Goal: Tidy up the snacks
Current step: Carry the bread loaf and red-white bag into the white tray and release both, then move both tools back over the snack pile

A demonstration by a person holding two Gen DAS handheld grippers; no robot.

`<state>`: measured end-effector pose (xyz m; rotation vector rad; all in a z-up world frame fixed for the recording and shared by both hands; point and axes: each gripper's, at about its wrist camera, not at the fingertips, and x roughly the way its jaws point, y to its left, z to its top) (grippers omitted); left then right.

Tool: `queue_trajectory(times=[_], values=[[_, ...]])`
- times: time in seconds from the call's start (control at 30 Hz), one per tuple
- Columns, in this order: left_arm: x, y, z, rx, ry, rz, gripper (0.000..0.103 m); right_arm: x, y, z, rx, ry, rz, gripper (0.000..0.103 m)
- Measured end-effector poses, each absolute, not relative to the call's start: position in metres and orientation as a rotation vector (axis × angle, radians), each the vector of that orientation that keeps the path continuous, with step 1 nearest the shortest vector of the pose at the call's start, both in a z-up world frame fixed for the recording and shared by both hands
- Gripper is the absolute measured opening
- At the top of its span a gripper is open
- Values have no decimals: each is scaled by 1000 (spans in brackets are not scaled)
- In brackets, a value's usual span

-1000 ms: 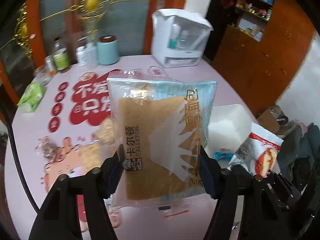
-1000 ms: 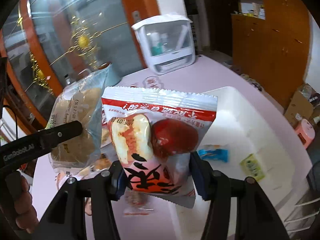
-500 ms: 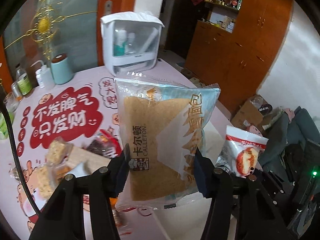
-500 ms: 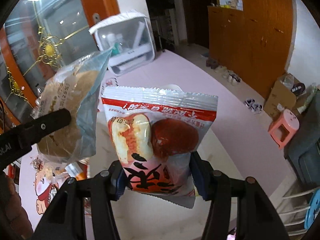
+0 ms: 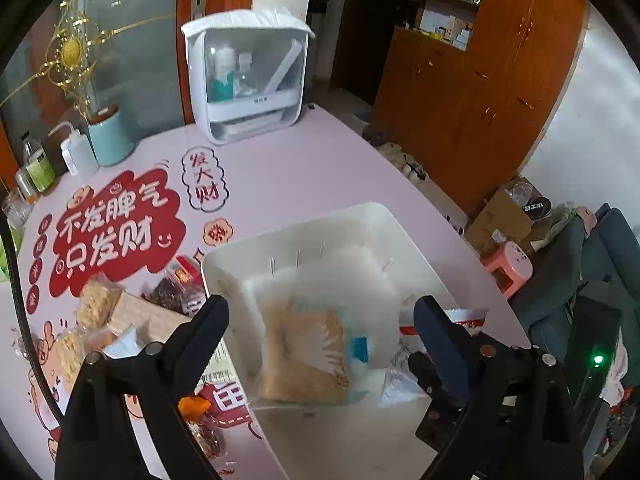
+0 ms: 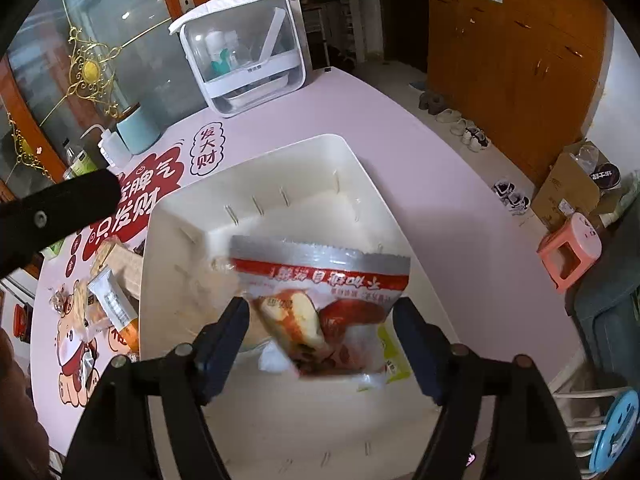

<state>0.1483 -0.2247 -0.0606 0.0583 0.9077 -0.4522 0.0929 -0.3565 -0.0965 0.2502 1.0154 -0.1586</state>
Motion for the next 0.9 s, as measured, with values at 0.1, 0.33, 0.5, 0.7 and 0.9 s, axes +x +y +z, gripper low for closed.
queue_trajectory(times=[0.1,0.33,0.5,0.7,0.9], values=[[149,-221,-56,53,901,-431,94,93,-358,-92,244,1003,-156,75],[149,-203,-49,22,885,-384,94,94,-355,-84,241,990,-139,75],[146,-191,-47,8,886,-363,94,92,-346,-80,235,987,-116,75],[134,-179,-41,38,859,-346,94,90,-333,-72,233,975,-112,75],[123,-159,-31,44,822,-348,94,86,-321,-63,239,952,-123,75]])
